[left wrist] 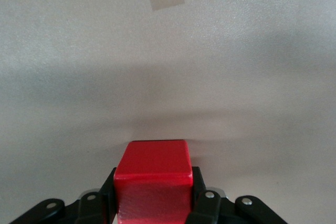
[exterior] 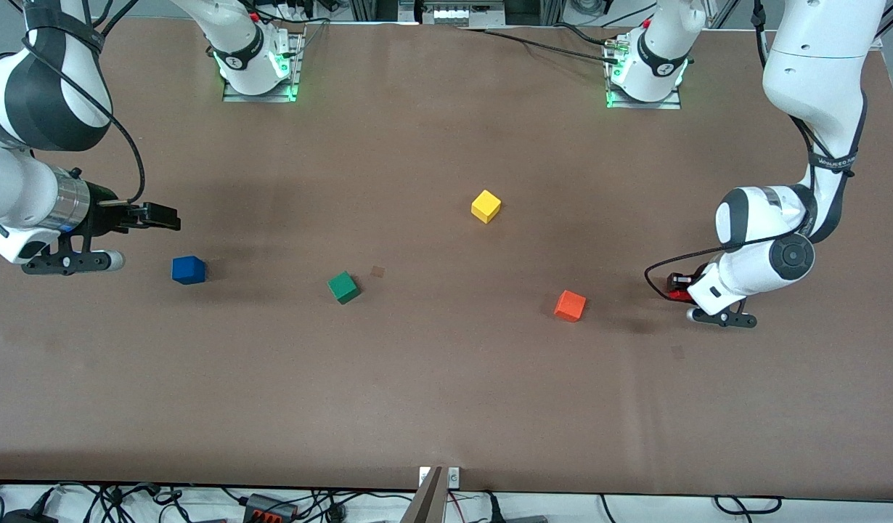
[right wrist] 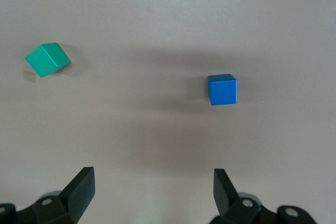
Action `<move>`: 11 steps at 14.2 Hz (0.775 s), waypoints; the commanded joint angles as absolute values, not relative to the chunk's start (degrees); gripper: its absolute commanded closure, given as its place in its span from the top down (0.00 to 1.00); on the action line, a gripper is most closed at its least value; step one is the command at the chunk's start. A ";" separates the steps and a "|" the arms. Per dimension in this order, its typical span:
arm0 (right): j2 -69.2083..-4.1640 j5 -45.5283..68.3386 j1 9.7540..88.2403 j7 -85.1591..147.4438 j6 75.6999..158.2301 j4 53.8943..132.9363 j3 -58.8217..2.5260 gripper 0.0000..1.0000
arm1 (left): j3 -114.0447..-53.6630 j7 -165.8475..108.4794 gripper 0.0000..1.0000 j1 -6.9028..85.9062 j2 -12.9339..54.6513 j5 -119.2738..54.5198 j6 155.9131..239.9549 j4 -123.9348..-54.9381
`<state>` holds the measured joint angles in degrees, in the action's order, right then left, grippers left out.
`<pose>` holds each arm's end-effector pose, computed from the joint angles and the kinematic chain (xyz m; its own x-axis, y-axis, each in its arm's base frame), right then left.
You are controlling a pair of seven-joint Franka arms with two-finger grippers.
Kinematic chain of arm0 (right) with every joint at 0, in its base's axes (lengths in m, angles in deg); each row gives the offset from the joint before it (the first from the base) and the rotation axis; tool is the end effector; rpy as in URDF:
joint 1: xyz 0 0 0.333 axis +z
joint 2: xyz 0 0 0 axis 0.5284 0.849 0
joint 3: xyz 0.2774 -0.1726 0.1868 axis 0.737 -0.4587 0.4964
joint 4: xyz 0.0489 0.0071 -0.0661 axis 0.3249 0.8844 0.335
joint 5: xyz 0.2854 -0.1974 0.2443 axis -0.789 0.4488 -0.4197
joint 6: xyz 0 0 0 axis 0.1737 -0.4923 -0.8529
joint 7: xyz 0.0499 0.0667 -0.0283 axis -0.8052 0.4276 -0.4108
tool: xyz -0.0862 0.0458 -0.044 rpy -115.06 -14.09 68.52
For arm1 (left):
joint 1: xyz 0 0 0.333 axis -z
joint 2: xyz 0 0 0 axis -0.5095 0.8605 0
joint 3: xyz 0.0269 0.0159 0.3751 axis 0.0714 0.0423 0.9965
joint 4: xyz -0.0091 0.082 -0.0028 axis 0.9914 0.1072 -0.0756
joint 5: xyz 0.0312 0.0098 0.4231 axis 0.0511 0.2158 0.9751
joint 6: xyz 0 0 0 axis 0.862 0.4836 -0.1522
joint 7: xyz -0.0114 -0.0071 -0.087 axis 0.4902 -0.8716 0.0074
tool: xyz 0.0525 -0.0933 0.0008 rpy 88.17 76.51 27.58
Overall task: Pass red block to right arm, stack on blue
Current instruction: 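Close the left gripper on the red cube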
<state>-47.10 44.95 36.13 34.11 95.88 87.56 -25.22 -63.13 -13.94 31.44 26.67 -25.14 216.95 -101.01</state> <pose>0.6526 0.0281 0.5225 0.9776 0.0600 -0.2020 0.0500 -0.9973 -0.0542 0.6603 0.0174 0.2147 0.9887 -0.0974 -0.1140 -0.0966 -0.9952 0.0127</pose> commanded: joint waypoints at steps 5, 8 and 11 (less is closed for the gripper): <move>-47.32 44.38 37.88 34.68 95.83 87.56 -25.42 1.00 | -64.12 -11.70 0.03 31.50 21.70 -23.65 202.89 -95.13; -47.32 44.38 37.96 34.68 96.00 87.29 -25.51 1.00 | -66.14 -6.17 0.03 31.16 21.69 -23.74 193.12 -87.22; -47.23 44.30 38.05 34.68 96.00 87.38 -25.42 1.00 | -67.89 6.09 0.04 31.42 21.61 -24.87 186.08 -81.15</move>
